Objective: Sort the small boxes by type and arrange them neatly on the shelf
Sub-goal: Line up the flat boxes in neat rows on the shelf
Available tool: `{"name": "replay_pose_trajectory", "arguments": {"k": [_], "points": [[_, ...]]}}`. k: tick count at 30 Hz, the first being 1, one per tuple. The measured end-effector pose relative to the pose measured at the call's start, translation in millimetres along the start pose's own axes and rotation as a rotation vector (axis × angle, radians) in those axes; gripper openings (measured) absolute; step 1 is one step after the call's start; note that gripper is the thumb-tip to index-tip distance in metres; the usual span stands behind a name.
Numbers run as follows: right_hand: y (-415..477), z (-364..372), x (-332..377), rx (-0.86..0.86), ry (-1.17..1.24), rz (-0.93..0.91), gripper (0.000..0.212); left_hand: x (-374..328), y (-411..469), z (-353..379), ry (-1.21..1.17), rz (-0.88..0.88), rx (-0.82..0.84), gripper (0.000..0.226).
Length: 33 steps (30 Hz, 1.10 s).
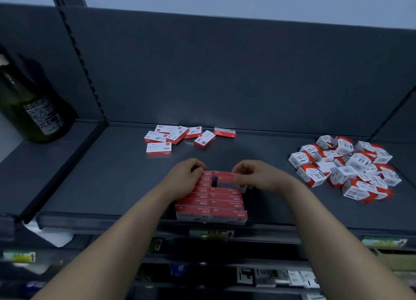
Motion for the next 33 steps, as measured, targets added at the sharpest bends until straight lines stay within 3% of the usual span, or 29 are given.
{"name": "replay_pose_trajectory", "arguments": {"k": [6, 22, 25, 30, 33], "points": [[-13.8, 8.1, -0.1, -0.182, 0.179, 0.009, 0.019, 5.3, -11.1, -4.0, -0.097, 0.000, -0.043, 0.022], [-16.6, 42.0, 10.0, -0.186, 0.268, 0.020, 0.029, 4.7, -19.9, 3.8, -0.078, 0.050, -0.014, 0.023], [-11.7, 23.0, 9.1, -0.226, 0.138, -0.006, 0.033, 4.2, -15.1, -4.5, -0.047, 0.055, -0.023, 0.023], [5.6, -25.6, 10.3, -0.413, -0.227, -0.015, 0.039, -5.5, 7.8, -50.1, 0.073, 0.053, -0.215, 0.024], [23.8, -45.6, 19.3, -0.434, -0.404, -0.018, 0.042, -9.4, 33.2, -60.3, 0.193, 0.037, -0.240, 0.026]]}}
Point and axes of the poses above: each hand's wrist, its own y-axis towards the middle knuckle, its own z-axis out of the palm, x = y × z, the point moved 9 cm from there along y, towards the middle knuckle, and after that the axes turned 4 degrees about x, right-handed, at the moved point
